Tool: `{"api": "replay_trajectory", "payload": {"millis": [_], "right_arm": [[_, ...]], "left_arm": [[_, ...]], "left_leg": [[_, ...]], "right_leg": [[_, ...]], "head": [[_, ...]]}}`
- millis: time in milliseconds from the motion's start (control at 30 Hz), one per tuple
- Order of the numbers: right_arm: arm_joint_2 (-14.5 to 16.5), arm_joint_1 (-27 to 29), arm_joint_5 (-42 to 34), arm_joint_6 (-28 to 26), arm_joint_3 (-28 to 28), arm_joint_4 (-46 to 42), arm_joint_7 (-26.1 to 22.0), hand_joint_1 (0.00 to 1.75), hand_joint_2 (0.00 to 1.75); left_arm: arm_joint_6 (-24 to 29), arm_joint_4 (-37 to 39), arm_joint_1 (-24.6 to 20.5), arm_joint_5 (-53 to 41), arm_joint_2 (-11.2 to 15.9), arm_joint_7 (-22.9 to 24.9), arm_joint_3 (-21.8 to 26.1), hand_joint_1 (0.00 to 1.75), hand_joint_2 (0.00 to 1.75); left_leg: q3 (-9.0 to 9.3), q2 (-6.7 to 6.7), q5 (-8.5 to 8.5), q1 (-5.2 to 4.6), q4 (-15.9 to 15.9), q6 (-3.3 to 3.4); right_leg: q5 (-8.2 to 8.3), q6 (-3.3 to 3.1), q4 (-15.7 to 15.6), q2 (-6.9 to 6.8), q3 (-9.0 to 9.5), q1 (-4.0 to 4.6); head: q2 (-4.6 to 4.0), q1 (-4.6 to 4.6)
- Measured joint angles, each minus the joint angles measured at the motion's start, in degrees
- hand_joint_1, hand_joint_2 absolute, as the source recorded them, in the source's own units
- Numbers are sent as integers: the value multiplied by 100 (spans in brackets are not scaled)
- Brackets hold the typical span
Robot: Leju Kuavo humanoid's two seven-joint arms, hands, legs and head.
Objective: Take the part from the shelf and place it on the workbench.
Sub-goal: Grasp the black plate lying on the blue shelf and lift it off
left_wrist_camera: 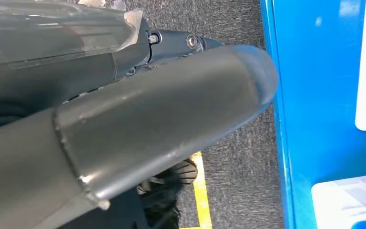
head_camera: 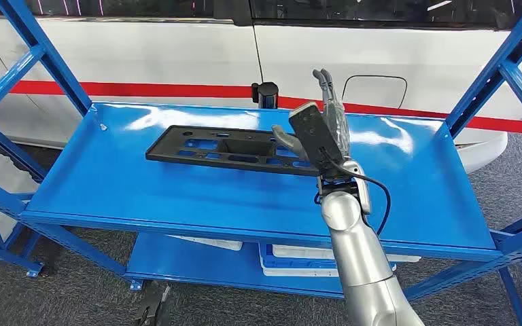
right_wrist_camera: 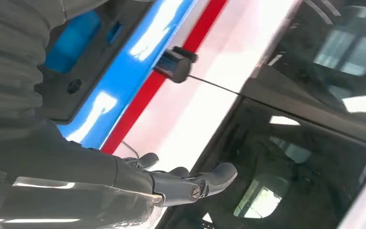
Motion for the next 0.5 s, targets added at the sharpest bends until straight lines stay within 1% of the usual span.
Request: {"api": "replay_trajectory", "payload": {"millis": [33,67,133,167,200,233,267,300,367,433,500], "right_arm": [[6,6,19,-5,21,15,11,0,175],[14,10,32,-9,38,29,19,0,175],[43,19,76,-27,102,77,41,0,175],[55,17,85,-33,125,98,44,0,175],[65,14,97,-38,145,117,44,0,175],[73,12,118,-40,160,136,44,0,175],[78,8,177,-41,175,160,49,0,175],[88,-2,284,-47,199,194,60,0,175],[129,-38,619,-78,298,322,95,0,175],[228,-65,974,-109,486,539,120,0,175],[370,-81,1195,-117,712,804,102,0,175]], "left_arm": [[-4,0,-1,-5,0,3,-1,0,0],[-9,0,-1,-9,0,6,-2,0,0],[-27,0,-3,-23,-2,14,-4,0,0],[-33,0,-5,-27,-4,18,-5,0,0],[-37,0,-7,-29,-7,22,-6,0,0],[-39,0,-8,-32,-10,28,-8,0,0],[-40,0,-7,-34,-15,39,-9,0,0],[-38,0,-8,-35,-21,55,-11,0,0],[-15,0,-12,-35,-32,84,-15,0,0],[32,0,-15,1,-34,100,-15,0,0],[65,0,-12,75,-31,101,-9,0,0]], "left_leg": [[34,4,99,15,-125,-10],[117,10,237,29,-340,-20],[452,26,712,74,-1179,-55],[592,30,823,74,-1527,-47],[670,29,863,62,-1720,-23],[684,25,855,40,-1774,18],[694,21,868,25,-1773,46],[713,18,931,13,-1778,57],[737,15,992,-13,-1788,48],[733,11,987,-45,-1785,67],[732,3,980,-53,-1783,86]], "right_leg": [[-5,6,0,4,5,-6],[-11,15,1,7,13,-16],[-35,55,6,14,49,-41],[-47,82,8,16,62,-45],[-62,117,9,16,65,-41],[-76,156,6,16,66,-30],[-99,175,11,17,60,-17],[-110,183,15,16,63,-9],[-114,164,15,15,78,-9],[-99,168,-16,14,98,-26],[-93,178,-40,11,110,-33]], "head": [[0,-1],[0,-1],[0,-3],[0,1],[0,1],[0,5],[0,7],[0,9],[0,18],[0,24],[0,25]]}}
